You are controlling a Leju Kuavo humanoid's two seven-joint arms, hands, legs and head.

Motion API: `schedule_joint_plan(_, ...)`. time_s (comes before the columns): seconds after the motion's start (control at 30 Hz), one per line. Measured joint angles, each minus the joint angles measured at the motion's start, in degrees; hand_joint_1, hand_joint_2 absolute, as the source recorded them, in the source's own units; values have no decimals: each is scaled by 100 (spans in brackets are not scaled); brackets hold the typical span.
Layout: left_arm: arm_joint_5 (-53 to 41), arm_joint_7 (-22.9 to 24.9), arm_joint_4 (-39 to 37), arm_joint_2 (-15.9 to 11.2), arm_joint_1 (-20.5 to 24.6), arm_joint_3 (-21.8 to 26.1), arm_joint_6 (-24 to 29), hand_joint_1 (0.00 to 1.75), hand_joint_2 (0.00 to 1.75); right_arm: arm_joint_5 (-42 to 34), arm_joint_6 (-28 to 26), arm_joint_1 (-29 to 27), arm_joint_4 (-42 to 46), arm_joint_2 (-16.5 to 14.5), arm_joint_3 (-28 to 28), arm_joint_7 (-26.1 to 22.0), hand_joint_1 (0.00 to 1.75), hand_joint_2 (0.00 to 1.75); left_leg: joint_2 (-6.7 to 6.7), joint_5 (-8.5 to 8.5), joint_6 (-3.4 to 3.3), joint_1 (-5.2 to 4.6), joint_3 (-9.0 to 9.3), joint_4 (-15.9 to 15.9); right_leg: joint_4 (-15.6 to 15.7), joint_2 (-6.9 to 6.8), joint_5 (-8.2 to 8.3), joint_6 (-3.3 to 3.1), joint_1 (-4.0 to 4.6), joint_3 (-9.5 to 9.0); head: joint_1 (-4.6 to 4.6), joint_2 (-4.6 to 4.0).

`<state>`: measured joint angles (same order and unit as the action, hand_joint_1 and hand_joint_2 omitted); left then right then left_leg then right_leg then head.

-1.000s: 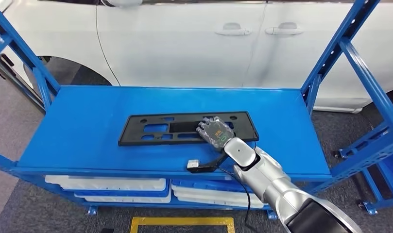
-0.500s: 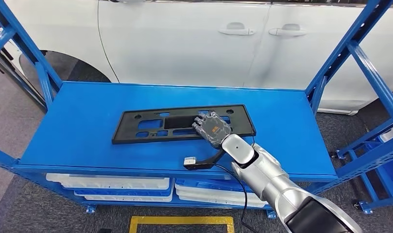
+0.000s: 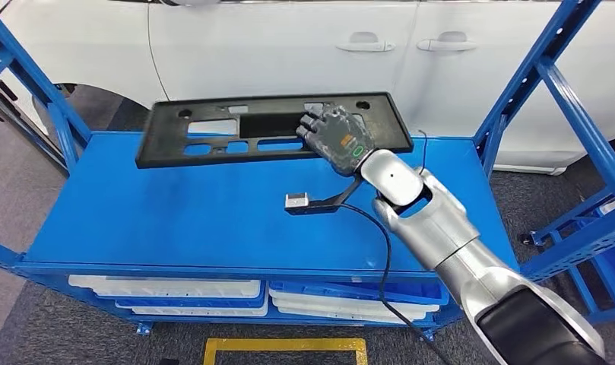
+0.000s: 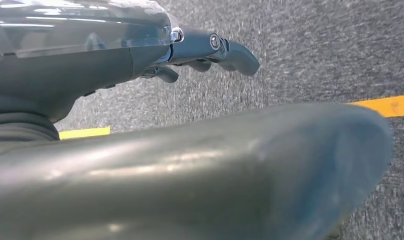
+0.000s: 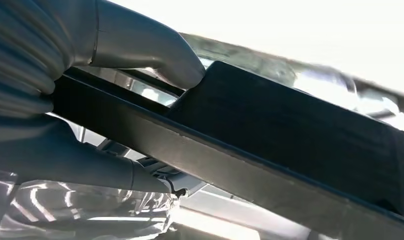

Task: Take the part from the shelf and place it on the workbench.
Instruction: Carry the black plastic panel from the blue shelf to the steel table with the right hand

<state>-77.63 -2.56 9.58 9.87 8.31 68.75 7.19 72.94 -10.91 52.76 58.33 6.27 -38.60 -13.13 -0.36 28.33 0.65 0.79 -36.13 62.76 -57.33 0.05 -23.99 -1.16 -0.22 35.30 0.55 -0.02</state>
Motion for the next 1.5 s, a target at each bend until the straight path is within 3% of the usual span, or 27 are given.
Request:
schedule_joint_plan(0.07, -17, -1, -1, -7, 7, -15, 0, 0, 0, -860, 401, 86, 509, 79, 156, -279, 175, 175, 4, 369, 31, 10, -310, 726, 3, 3, -7, -30, 3, -10, 1, 0)
schedule_joint_plan(0.1, -26, -3, -1, -9, 9, -24, -1, 0, 0, -1406, 627, 124, 750, 120, 255, -425, 175, 175, 4, 466, 47, 17, -446, 1026, -1, 3, -14, -36, 5, -17, 0, 0)
schedule_joint_plan(0.13, -32, -8, -1, -10, 10, -33, -1, 0, 0, -1976, 863, 153, 974, 158, 361, -561, 175, 175, 5, 448, 60, 24, -506, 1151, -6, 3, -24, -35, 5, -26, 1, 0)
schedule_joint_plan(0.17, -34, -15, 0, -11, 13, -42, -2, 0, 0, -2549, 1103, 178, 1180, 186, 474, -673, 175, 175, 6, 316, 69, 32, -469, 1062, -14, 3, -38, -29, 3, -39, 0, 0)
schedule_joint_plan(0.23, -20, -38, 1, -16, 26, -54, -3, 0, 0, -3597, 1572, 209, 1531, 214, 704, -822, 175, 175, 8, -110, 66, 50, -181, 399, -51, 4, -81, 6, -4, -60, 0, 0)
schedule_joint_plan(0.3, 12, -65, 0, -18, 43, -57, -4, 0, 0, -4503, 2007, 227, 1781, 226, 931, -896, 175, 175, 7, -313, 35, 45, 78, -174, -115, 9, -118, 58, 14, -39, 0, 0)
schedule_joint_plan(0.4, 73, -95, -1, -17, 49, -56, 7, 0, 0, -6084, 2823, 215, 1966, 238, 1195, -850, 175, 175, -6, -275, -53, 40, 142, -333, -141, 11, -121, 135, 35, 1, 0, 0)
schedule_joint_plan(0.47, 109, -96, -1, -18, 48, -53, 24, 0, 0, -7182, 3342, 209, 2014, 246, 1310, -736, 175, 175, -8, -298, -114, 55, 154, -365, -260, 8, -218, 193, 18, 50, -1, 0)
schedule_joint_plan(0.5, 129, -96, -1, -17, 50, -52, 33, 0, 0, -7703, 3547, 208, 2030, 250, 1356, -651, 175, 175, -5, -308, -141, 64, 161, -379, -472, 7, -346, 223, 6, 146, -1, 0)
schedule_joint_plan(0.6, 183, -98, -1, -16, 37, -46, 52, 0, 0, -9031, 3904, 131, 2067, 263, 1415, -312, 175, 175, 3, -304, -175, 62, 162, -381, -1558, 4, -805, 288, -21, 667, -1, 0)
schedule_joint_plan(0.63, 196, -101, -1, -16, 24, -40, 56, 0, 0, -9351, 3951, 72, 2090, 273, 1416, -215, 175, 175, 2, -302, -178, 63, 166, -381, -1756, 3, -829, 295, -29, 771, -1, 0)
schedule_joint_plan(0.67, 205, -105, -1, -16, 10, -32, 60, 0, 0, -9584, 3973, 12, 2123, 286, 1416, -147, 175, 175, -2, -301, -177, 63, 171, -381, -1726, 3, -742, 293, -38, 767, -1, 0)
schedule_joint_plan(0.7, 216, -109, -1, -15, -1, -21, 64, 0, 0, -9758, 3983, -36, 2166, 303, 1416, -98, 175, 175, -8, -299, -175, 63, 178, -380, -1468, 2, -566, 282, -46, 653, -1, 0)
schedule_joint_plan(0.77, 235, -118, -1, -13, -12, 4, 73, 0, 0, -9951, 3982, -83, 2264, 339, 1416, -52, 175, 175, -16, -289, -154, 53, 186, -379, -648, 2, -195, 239, -38, 265, -1, 0)
schedule_joint_plan(0.83, 247, -130, -1, -11, -18, 27, 74, 0, 0, -10026, 3978, -118, 2349, 370, 1416, -40, 175, 175, -16, -279, -103, 41, 183, -380, -173, 10, -65, 192, -4, 48, 0, 0)
schedule_joint_plan(0.97, 226, -225, 1, -10, -24, 50, 73, 0, 175, -10036, 3906, -247, 2479, 440, 1416, -55, 173, 175, -5, -208, 21, 46, 167, -329, -72, 16, -54, 72, -4, 8, -1, 0)
schedule_joint_plan(1.03, 181, -248, 2, -12, -22, 48, 143, 0, 175, -9988, 3854, -284, 2524, 455, 1414, -89, 173, 175, 2, 74, 48, 48, -38, 140, -29, 4, -38, 11, -21, -25, -1, 0)
schedule_joint_plan(1.1, 156, -225, 2, -12, -25, 45, 208, 0, 175, -9933, 3830, -336, 2548, 463, 1403, -118, 173, 175, 3, 399, 64, 46, -392, 898, -30, 1, -43, -19, -8, -32, -1, 0)
schedule_joint_plan(1.13, 152, -215, 2, -12, -28, 45, 223, 0, 175, -9916, 3825, -368, 2553, 468, 1396, -123, 174, 175, 3, 451, 69, 46, -519, 1149, -34, 3, -47, -25, 0, -34, -1, 0)
schedule_joint_plan(1.17, 151, -209, 2, -12, -29, 45, 232, 0, 175, -9906, 3820, -394, 2555, 473, 1389, -126, 174, 175, 3, 393, 68, 46, -553, 1194, -41, 5, -51, -27, 6, -37, -1, 0)
schedule_joint_plan(1.2, 147, -204, 2, -13, -29, 45, 246, 0, 175, -9899, 3814, -411, 2556, 476, 1384, -131, 175, 175, 3, 231, 58, 45, -478, 1008, -52, 10, -59, -25, 9, -40, -1, 0)
schedule_joint_plan(1.27, 139, -177, 2, -15, -24, 45, 320, 0, 175, -9884, 3786, -417, 2567, 479, 1379, -149, 175, 175, 3, -159, 16, 38, -140, 264, -87, 22, -85, -2, 18, -42, -1, 0)
schedule_joint_plan(1.3, 137, -144, 2, -16, -19, 45, 371, 0, 175, -9872, 3767, -417, 2572, 481, 1377, -164, 175, 175, 2, -274, -7, 29, 14, -69, -112, 27, -98, 18, 28, -32, -1, 0)
schedule_joint_plan(1.33, 142, -99, 2, -17, -14, 45, 416, 0, 175, -9859, 3751, -419, 2578, 484, 1372, -179, 175, 175, 0, -318, -26, 17, 103, -267, -128, 29, -104, 41, 35, -19, -1, 0)
schedule_joint_plan(1.43, 170, 22, 2, -14, -16, 46, 479, 0, 175, -9774, 3718, -436, 2594, 502, 1348, -222, 175, 175, -7, -326, -91, 9, 145, -387, -129, 28, -102, 127, 36, -1, 0, 0)
schedule_joint_plan(1.5, 202, 30, 2, -11, -13, 50, 470, 0, 175, -9705, 3682, -442, 2624, 537, 1342, -255, 175, 175, -3, -360, -154, 36, 161, -433, -319, 26, -247, 191, 20, 77, -1, 0)
